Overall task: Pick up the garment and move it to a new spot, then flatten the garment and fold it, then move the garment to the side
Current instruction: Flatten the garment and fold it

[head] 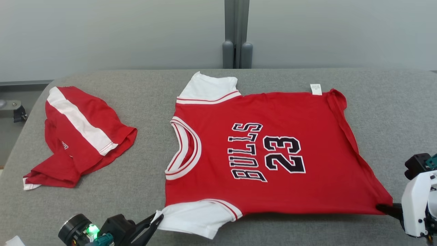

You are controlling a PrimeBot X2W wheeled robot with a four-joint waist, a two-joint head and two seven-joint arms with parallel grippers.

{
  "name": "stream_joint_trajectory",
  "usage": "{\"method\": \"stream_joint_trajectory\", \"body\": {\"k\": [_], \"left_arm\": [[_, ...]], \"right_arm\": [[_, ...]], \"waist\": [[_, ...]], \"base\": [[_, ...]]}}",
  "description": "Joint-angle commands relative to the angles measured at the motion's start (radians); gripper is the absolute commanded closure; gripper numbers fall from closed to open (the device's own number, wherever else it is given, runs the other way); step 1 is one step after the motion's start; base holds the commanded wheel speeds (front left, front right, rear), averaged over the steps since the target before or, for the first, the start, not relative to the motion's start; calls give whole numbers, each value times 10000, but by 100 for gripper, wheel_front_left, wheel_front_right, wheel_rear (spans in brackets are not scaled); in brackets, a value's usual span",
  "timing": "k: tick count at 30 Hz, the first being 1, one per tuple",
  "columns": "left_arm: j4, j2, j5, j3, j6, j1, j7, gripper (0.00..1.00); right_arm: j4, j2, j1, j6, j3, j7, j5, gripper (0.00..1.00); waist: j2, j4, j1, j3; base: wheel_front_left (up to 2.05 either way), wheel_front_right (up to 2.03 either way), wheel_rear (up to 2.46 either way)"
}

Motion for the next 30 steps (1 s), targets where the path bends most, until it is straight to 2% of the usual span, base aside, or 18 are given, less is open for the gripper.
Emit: {"method": "stream_joint_trajectory", "body": {"k": [1,6,13,17,23,30], "left_arm": [[-273,205,-137,66,129,194,100,100],[-1043,585,-252,221,437,490,408,100],[-1264,551,13,443,578,-252,498,100],[-1137,444,268,400,458,-802,629,100],[-597,254,585,158,16,-1947,745,100],[314,-12,807,-176,-248,-3007,687,100]], "right_arm": [[-216,-262,187,-19,6,270,254,100],[-966,-836,371,-18,-125,784,708,100],[-958,-650,-216,-18,-296,1151,309,100],[-736,-384,-811,-18,-458,1576,2,100],[-219,35,-1671,-18,-751,2245,-352,100],[574,599,-2467,-18,-1149,2540,-884,100]], "waist": [[-1,-50,1,-83],[-1,-104,1,0],[-1,-197,1,387],[-1,-237,1,729],[-1,-272,1,1338],[-1,-357,1,1994]], "base": [[0,0,0],[0,0,0],[0,0,0],[0,0,0],[0,0,0],[0,0,0]]}}
